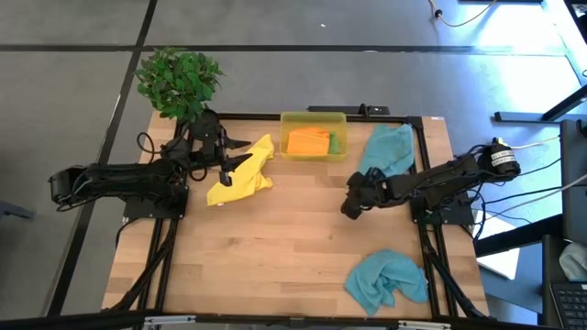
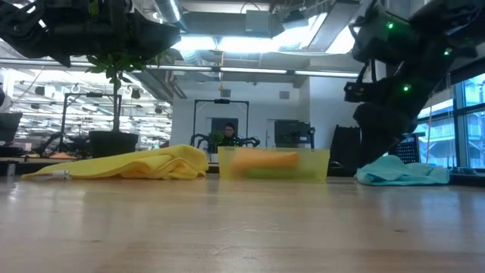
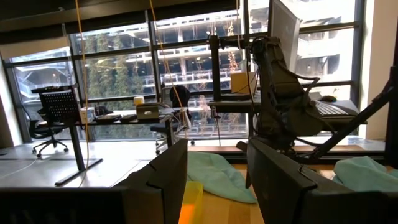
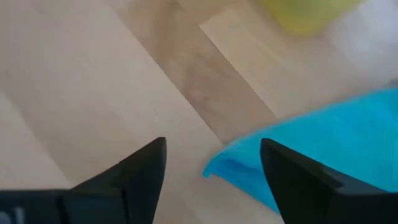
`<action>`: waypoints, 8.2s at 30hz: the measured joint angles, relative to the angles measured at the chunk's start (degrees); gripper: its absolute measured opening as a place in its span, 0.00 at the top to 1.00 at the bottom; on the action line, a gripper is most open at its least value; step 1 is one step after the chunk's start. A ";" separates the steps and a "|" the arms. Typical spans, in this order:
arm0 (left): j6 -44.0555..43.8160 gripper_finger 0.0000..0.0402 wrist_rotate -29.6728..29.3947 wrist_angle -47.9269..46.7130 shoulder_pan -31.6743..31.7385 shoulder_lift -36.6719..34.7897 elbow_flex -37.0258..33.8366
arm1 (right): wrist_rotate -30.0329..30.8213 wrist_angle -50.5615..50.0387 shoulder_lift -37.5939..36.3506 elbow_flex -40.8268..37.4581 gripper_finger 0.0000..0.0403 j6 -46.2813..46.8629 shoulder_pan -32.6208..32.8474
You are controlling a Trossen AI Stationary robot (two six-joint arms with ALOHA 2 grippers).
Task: Fold microfiber towels
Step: Fold the top blue microfiber cloth
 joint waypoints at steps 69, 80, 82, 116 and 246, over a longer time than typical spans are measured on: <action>0.00 0.61 0.00 0.00 0.01 0.00 0.02 | -7.69 39.03 0.10 8.09 0.99 -28.26 18.84; -0.02 0.61 0.00 0.00 0.02 0.00 0.02 | -31.61 39.18 12.20 7.57 0.99 -19.18 16.21; 0.00 0.61 0.00 0.01 0.02 0.00 0.02 | -35.44 39.81 14.71 7.57 0.99 -17.44 16.37; -7.54 0.61 -6.13 -15.56 -19.95 24.37 16.07 | -36.24 43.22 21.09 7.55 0.77 -15.68 15.94; 13.46 0.97 -23.04 -49.88 -37.40 48.28 49.96 | -10.43 24.54 2.14 7.53 0.97 -24.43 16.05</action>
